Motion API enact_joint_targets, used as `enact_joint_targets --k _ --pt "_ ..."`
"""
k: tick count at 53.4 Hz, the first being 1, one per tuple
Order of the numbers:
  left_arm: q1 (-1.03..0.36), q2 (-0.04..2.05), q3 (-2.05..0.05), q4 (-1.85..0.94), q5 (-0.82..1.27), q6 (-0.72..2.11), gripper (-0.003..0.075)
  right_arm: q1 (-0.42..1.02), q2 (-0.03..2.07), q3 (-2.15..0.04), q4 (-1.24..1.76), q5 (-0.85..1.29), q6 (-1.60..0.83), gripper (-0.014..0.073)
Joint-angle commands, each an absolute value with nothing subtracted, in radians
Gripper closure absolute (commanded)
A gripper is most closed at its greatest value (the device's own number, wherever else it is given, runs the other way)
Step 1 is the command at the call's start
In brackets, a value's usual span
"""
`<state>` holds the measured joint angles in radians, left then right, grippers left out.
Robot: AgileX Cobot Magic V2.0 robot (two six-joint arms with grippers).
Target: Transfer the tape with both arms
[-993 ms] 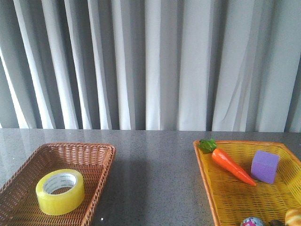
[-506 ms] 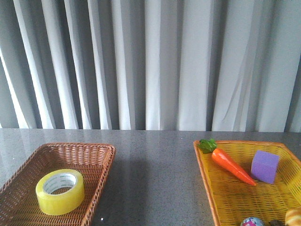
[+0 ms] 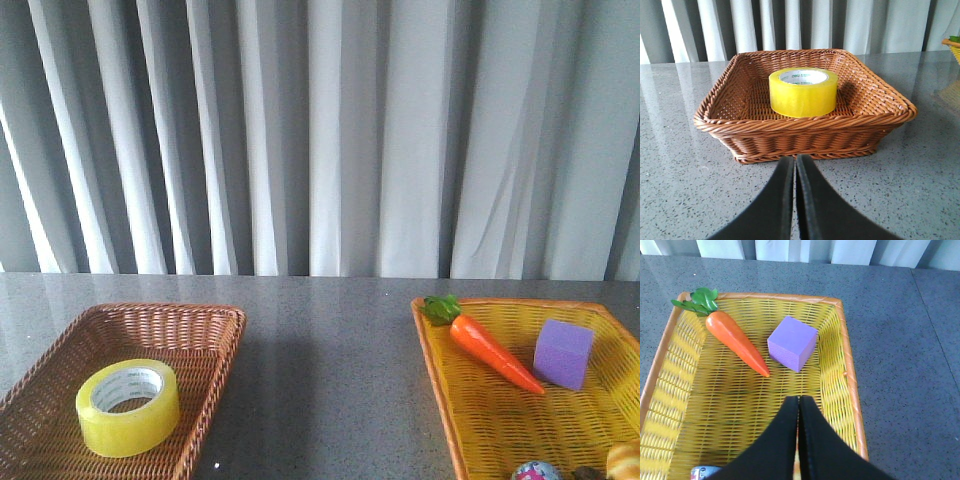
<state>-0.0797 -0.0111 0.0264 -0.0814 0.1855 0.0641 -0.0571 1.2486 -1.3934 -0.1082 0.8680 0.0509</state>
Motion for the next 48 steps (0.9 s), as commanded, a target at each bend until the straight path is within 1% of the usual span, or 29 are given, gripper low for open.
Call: enact_joint_targets --k 1,21,28,32,35,42,48 --pt "-0.080 -0.028 0.003 -0.090 0.110 0.062 0.0727 -0.058 1.224 -1.420 -0.117 0.808 0.048 0.0602" --pt "-0.080 -0.028 0.003 -0.090 0.110 0.062 0.0727 -0.058 1.224 -1.420 -0.112 0.809 0.048 0.0602" --pt "-0.080 -0.028 0.003 -0.090 0.110 0.062 0.0727 -0.058 1.202 -1.409 -0.045 0.792 0.048 0.0602" --pt "-0.080 -0.028 0.003 -0.090 0.110 0.062 0.0727 -0.058 1.123 -1.318 0.000 0.685 0.038 0.0602" --pt "-0.080 -0.028 0.003 -0.090 0.110 0.062 0.0727 -0.058 1.052 -1.213 0.041 0.548 0.035 0.0602" --pt "-0.080 -0.028 0.003 -0.090 0.110 0.062 0.0727 -0.058 0.838 -0.903 0.063 0.283 0.044 0.0602" --pt "-0.080 -0.028 0.003 -0.090 0.110 0.062 0.0727 -0.058 0.649 -0.657 0.111 0.183 0.059 0.0602"
